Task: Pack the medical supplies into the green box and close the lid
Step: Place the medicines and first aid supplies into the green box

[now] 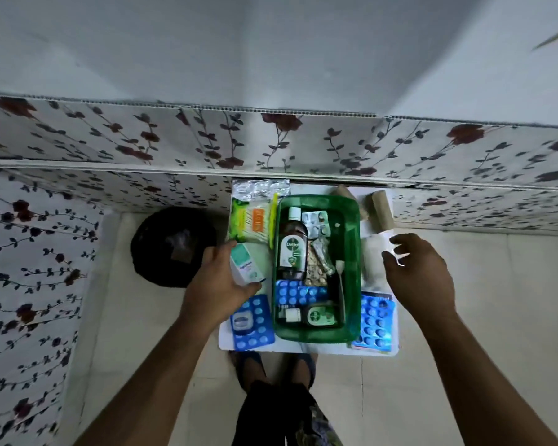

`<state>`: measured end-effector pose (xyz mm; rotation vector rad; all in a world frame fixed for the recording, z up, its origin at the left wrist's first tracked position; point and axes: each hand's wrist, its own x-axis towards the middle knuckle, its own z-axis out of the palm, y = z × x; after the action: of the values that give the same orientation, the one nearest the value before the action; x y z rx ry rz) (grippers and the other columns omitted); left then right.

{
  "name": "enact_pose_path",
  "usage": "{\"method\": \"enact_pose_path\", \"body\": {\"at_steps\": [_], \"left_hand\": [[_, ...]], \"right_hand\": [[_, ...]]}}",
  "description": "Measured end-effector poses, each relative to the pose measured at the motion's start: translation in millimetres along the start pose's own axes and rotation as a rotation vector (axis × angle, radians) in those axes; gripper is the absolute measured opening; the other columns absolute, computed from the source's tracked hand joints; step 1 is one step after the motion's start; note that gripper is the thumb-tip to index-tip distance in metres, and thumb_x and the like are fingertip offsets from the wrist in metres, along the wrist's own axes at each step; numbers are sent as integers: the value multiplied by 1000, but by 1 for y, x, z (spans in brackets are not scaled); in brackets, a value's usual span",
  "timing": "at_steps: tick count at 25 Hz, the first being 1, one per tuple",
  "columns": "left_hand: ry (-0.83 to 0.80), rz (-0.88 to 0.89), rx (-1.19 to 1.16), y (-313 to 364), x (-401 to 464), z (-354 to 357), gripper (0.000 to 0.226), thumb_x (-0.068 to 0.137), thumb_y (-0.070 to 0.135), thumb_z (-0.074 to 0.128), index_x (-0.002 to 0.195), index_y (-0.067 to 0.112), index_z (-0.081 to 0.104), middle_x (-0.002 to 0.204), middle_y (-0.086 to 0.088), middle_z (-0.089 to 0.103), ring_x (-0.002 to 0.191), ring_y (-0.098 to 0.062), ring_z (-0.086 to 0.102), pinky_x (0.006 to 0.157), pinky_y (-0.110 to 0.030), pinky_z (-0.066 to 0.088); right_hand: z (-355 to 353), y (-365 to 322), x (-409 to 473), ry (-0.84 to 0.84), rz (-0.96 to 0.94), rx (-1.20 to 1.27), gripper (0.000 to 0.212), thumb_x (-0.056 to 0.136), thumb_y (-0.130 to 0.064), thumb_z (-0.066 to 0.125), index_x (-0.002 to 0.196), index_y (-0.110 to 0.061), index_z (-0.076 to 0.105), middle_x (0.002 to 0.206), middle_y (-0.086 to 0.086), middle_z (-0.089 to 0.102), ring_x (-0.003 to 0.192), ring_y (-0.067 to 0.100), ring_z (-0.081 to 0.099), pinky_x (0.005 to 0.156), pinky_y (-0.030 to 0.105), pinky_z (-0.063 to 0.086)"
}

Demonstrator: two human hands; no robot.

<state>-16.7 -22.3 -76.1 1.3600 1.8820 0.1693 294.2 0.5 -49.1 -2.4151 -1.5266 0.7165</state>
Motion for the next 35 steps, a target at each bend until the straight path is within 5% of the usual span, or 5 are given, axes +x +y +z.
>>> {"method": "enact_pose_path", "body": {"at_steps": [9, 14, 21, 29, 35], "left_hand": [[-6, 26, 195, 8, -3, -7, 91, 55, 46, 82, 133, 28, 38, 121, -4, 50, 98, -26, 63, 78, -41, 53], [82, 172, 65, 71, -32, -49, 89, 58, 40, 84, 135, 33, 40, 116, 8, 50, 81, -3, 60, 67, -31, 54], [-209, 337, 316, 150, 28, 46, 92, 66, 29, 81, 143, 18, 32, 130, -7, 46, 111, -26, 55, 89, -33, 48], [-185, 324, 51, 138, 43, 60, 87, 68, 11, 83, 142, 16, 38, 122, -5, 63, 90, -19, 67, 83, -39, 57], [-128, 302, -129, 138, 18, 20, 67, 79, 21, 77, 139, 23, 46, 122, 16, 53, 84, 1, 64, 74, -23, 57]], "right_hand": [[34, 26, 16, -179, 250, 143, 43, 83, -34, 70, 121, -20, 58, 115, 4, 70, 104, 26, 64, 79, 32, 47], [22, 22, 15, -181, 322, 279, 36, 81, -27, 73, 114, -14, 65, 85, -1, 66, 79, 26, 65, 72, 37, 55], [-3, 41, 6, -87, 322, 400, 25, 84, -25, 71, 107, -18, 66, 80, -8, 61, 70, 4, 57, 55, 21, 36], [-8, 33, 3, -77, 280, 497, 18, 88, -24, 69, 104, -21, 64, 83, -9, 62, 75, 5, 60, 60, 20, 42], [-27, -6, -13, 19, 231, 696, 14, 90, -19, 66, 103, -24, 67, 86, -12, 68, 78, 7, 67, 72, 32, 57]]}}
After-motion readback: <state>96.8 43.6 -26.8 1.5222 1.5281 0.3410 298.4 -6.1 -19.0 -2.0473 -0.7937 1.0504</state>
